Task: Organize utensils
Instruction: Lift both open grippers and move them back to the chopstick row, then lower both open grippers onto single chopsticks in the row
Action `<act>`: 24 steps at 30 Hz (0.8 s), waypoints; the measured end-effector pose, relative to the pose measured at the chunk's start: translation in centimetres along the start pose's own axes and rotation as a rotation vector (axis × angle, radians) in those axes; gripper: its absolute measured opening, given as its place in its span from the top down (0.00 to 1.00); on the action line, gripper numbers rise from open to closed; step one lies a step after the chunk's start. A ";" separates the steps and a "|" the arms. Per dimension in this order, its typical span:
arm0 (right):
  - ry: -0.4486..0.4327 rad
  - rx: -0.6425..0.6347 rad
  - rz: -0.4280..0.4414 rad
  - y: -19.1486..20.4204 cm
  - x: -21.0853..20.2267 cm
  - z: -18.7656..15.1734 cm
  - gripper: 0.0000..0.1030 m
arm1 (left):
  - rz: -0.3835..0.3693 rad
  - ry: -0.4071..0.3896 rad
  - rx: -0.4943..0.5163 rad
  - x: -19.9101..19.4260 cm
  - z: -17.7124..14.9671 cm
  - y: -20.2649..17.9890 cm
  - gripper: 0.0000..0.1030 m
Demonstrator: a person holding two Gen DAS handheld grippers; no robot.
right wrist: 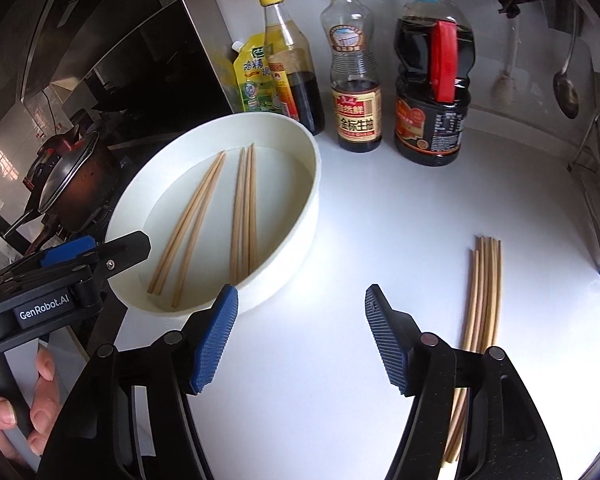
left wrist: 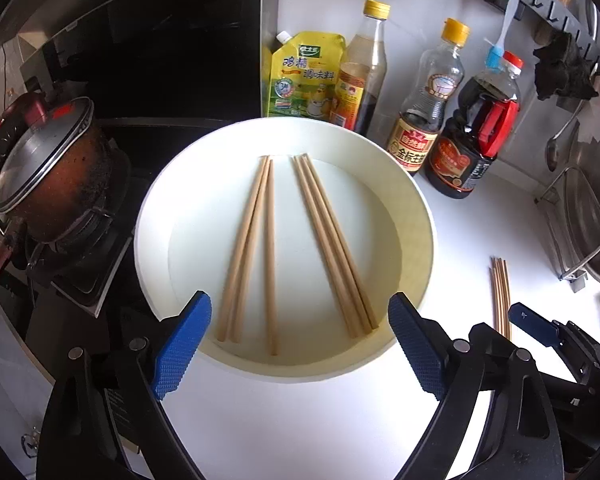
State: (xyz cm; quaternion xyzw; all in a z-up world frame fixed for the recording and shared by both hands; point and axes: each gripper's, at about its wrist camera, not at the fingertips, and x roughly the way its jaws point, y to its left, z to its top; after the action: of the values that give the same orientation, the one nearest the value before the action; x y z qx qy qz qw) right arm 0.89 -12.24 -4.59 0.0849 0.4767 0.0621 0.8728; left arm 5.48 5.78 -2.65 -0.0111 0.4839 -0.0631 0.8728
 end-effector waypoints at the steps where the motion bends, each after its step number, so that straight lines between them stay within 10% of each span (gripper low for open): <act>1: -0.002 0.008 -0.007 -0.6 -0.4 -0.2 0.38 | -0.005 -0.001 0.005 0.0 -0.1 -0.6 0.12; 24: 0.012 0.245 -0.233 -17.3 -2.7 -9.1 0.34 | -0.117 0.071 0.251 2.6 -5.2 -14.3 0.08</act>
State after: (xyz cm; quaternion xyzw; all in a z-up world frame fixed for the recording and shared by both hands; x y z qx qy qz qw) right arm -7.75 -28.86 -10.79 0.1343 0.4926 -0.0975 0.8543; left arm 1.07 -8.52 -6.45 0.0720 0.5014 -0.1743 0.8444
